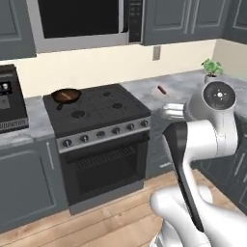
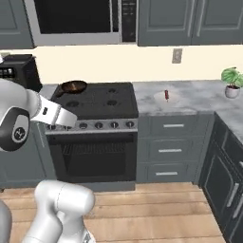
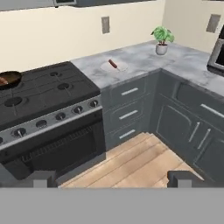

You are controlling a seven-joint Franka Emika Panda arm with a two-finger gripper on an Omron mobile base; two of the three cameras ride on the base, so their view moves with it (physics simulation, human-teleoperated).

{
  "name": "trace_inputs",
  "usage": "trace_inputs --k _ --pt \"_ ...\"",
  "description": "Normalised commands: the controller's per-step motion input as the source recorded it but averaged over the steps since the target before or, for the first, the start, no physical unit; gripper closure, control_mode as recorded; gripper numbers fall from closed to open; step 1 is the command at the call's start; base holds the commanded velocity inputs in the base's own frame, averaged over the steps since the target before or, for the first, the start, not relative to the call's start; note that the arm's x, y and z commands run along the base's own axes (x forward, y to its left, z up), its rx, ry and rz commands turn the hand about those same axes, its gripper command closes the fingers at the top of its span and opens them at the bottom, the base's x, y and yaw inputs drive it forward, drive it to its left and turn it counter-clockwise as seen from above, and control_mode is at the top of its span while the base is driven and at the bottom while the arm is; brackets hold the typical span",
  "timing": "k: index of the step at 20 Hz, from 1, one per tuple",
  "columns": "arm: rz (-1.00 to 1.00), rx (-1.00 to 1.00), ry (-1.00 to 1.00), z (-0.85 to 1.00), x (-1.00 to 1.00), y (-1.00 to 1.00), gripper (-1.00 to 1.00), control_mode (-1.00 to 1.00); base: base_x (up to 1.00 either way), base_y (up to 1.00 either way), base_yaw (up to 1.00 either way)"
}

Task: Place the cold items (cucumber and broccoli) from the fridge in one tupperware on the dining counter. Place the warm items (kebab skewer and hot dog) in the stove area in another tupperware.

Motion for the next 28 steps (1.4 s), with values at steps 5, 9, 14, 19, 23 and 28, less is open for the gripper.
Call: trace_inputs --k 5,9,14,19,23,28 --pt "0.00 0.00 0.00 0.00 0.00 0.00 -1.00 1.00 0.87 -0.17 0.36" --pt "0.00 0.00 0.00 0.00 0.00 0.00 -1.00 1.00 0.82 -0.17 0.00" --pt "0.00 0.00 0.00 0.00 0.00 0.00 -1.00 1.00 0.68 -0.34 0.00" --pt "0.00 0.00 0.00 0.00 0.00 0.00 -1.00 1.00 0.38 -0.66 0.09" --pt "0.00 0.00 0.00 0.00 0.00 0.00 -1.00 1.00 0.50 -0.55 0.19" --pt "0.00 0.00 0.00 0.00 0.00 0.00 -1.00 1.00 0.51 -0.56 0.19"
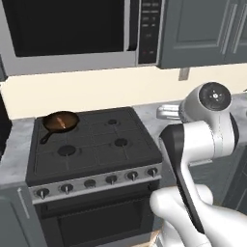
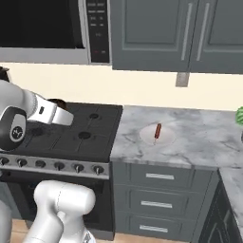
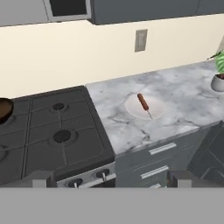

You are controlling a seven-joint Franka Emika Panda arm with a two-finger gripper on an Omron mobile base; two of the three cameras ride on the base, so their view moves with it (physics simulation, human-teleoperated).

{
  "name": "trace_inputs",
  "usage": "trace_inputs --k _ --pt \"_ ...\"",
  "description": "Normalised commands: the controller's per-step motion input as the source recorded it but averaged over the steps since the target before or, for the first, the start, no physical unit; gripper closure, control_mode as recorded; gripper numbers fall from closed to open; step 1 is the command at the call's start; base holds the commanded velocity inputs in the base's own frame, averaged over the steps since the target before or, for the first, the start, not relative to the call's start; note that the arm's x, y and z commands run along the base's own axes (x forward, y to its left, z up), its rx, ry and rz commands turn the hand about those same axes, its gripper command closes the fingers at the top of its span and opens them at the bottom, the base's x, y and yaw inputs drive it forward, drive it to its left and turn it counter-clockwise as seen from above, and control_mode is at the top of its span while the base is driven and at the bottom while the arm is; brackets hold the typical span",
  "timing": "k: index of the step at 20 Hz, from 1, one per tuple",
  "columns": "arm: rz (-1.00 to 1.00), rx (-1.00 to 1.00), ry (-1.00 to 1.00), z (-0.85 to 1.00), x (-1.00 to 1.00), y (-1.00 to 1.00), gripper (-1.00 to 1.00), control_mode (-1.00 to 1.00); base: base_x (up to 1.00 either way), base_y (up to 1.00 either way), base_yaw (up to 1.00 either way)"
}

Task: Place the cold items (cucumber and broccoli) from the fridge in one tupperware on the dining counter. Place the warm items (kebab skewer and hot dog) in the stove area in another tupperware.

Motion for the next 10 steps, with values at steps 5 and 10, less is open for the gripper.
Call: trace_inputs --k 5,10 --pt "0.00 0.00 0.00 0.00 0.00 0.00 -1.00 1.00 0.31 -0.59 0.10" --pt "0.00 0.00 0.00 0.00 0.00 0.00 -1.00 1.00 0.42 -0.46 0.01"
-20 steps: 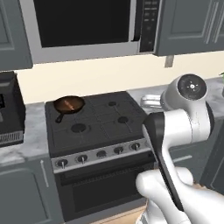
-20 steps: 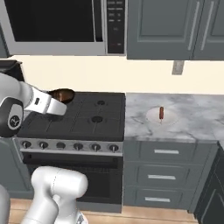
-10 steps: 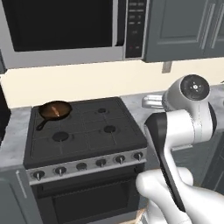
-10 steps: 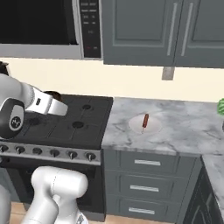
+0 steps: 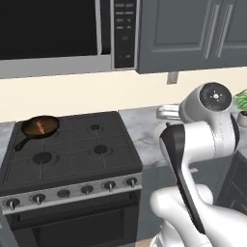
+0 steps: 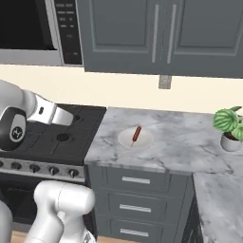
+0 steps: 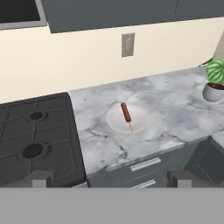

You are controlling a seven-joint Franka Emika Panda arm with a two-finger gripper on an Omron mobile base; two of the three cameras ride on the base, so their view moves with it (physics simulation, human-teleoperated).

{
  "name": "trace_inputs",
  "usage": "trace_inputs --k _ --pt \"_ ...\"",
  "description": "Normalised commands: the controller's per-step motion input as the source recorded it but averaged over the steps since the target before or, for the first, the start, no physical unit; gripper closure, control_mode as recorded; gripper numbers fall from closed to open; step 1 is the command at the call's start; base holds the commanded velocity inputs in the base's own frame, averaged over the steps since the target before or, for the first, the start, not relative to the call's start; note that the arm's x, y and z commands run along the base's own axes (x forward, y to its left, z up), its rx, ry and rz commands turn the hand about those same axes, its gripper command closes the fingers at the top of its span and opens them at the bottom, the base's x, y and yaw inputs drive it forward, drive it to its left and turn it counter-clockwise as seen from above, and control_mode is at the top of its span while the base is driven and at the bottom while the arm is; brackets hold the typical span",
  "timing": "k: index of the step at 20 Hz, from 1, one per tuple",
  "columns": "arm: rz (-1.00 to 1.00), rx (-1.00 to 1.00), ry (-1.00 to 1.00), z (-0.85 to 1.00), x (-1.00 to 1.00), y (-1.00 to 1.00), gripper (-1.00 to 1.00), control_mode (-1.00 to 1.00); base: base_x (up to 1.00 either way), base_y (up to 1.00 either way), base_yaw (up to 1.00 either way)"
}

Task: Place the cold items (cucumber and broccoli) from the fridge in one tupperware on the dining counter. Place the warm items (kebab skewer and hot dog) in the stove area in another tupperware.

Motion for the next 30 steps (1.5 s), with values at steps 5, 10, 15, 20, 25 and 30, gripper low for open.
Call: trace_inputs --k 5,10,15,20,25,30 --pt "0.00 0.00 0.00 0.00 0.00 0.00 -1.00 1.00 0.73 -0.30 0.00" --pt "0.00 0.13 0.30 -0.17 0.19 -0.23 -1.00 -1.00 0.20 -0.13 0.00" --pt "-0.10 0.16 0.44 -0.66 -0.04 -0.21 -1.00 -1.00 0.00 0.00 0.00" --pt "-0.02 0.17 0.25 -0.52 0.00 -0.49 -1.00 -1.00 0.00 0.00 0.00" --pt "0.00 0.11 0.00 -0.61 0.02 -0.63 -1.00 -1.00 0.00 0.00 0.00" --pt "0.00 0.01 0.07 -0.48 0.14 -0.55 -1.00 -1.00 0.00 0.00 0.00"
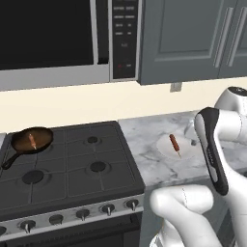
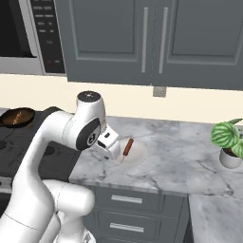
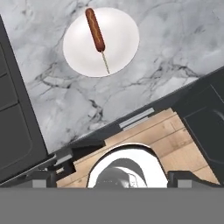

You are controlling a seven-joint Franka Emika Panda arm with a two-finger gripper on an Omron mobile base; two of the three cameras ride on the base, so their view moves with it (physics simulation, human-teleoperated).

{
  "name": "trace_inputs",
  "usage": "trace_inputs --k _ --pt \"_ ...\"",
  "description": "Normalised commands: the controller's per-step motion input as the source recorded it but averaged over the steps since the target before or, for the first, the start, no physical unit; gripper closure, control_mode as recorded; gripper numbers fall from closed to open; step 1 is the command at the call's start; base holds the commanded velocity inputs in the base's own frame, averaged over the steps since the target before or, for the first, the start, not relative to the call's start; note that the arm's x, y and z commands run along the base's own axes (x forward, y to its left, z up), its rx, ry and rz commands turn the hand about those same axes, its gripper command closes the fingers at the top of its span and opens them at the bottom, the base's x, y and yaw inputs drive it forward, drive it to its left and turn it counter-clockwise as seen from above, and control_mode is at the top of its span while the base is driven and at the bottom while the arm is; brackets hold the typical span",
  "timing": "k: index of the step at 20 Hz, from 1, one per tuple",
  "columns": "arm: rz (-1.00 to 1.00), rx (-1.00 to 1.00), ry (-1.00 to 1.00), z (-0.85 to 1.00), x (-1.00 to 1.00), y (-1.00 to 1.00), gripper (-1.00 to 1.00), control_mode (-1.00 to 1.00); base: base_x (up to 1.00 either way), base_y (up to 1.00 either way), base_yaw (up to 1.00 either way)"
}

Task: Place the cold items (cucumber and broccoli) from the fridge in one tupperware on the dining counter. Place the warm items (kebab skewer and hot dog) in the stove area in another tupperware.

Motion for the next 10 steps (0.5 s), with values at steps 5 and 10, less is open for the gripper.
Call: trace_inputs --k 5,10 --pt "0.08 0.00 0.12 -0.28 0.56 -0.34 -1.00 -1.00 0.00 0.00 0.00" --pt "0.20 0.00 0.04 -0.24 0.56 -0.18 -1.00 -1.00 0.00 0.00 0.00"
